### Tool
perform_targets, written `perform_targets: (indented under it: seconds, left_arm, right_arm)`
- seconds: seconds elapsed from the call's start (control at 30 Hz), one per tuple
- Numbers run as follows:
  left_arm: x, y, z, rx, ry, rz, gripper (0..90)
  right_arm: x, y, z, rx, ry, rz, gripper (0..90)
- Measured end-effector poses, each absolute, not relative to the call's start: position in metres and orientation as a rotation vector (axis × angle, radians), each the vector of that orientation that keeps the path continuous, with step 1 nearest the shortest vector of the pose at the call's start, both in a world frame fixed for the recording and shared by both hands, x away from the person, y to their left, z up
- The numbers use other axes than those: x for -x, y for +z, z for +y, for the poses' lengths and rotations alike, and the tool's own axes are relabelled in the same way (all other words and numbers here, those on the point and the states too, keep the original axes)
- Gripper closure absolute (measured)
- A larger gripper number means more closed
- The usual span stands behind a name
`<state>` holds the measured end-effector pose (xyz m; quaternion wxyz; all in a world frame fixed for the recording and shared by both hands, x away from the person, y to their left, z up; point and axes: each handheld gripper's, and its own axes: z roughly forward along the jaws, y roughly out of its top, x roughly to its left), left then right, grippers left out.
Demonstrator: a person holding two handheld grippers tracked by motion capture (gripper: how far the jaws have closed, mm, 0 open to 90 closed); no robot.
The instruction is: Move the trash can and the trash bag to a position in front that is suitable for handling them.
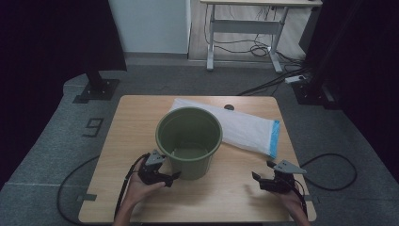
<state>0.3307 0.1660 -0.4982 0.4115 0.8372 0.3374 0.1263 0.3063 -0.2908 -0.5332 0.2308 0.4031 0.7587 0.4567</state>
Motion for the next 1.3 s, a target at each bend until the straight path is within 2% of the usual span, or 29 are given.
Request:
perform_targets:
  seconds: [0.23, 0.53, 1.3]
  left_arm:
    - [-0.349, -0.497, 0.149, -2.104, 0.309, 0.853, 7.6]
    - [-0.349, -0.496, 0.146, -2.091, 0.323, 0.863, 10.1]
    - [-0.291, -0.504, 0.226, -2.071, 0.398, 1.011, 11.2]
  right_arm:
    - [-0.307, -0.537, -0.288, -1.105, 1.225, 2.113, 16.6]
    - [-0.305, -0.539, -0.284, -1.086, 1.208, 2.135, 16.6]
    - [-0.306, -0.543, -0.286, -1.113, 1.169, 2.143, 16.8]
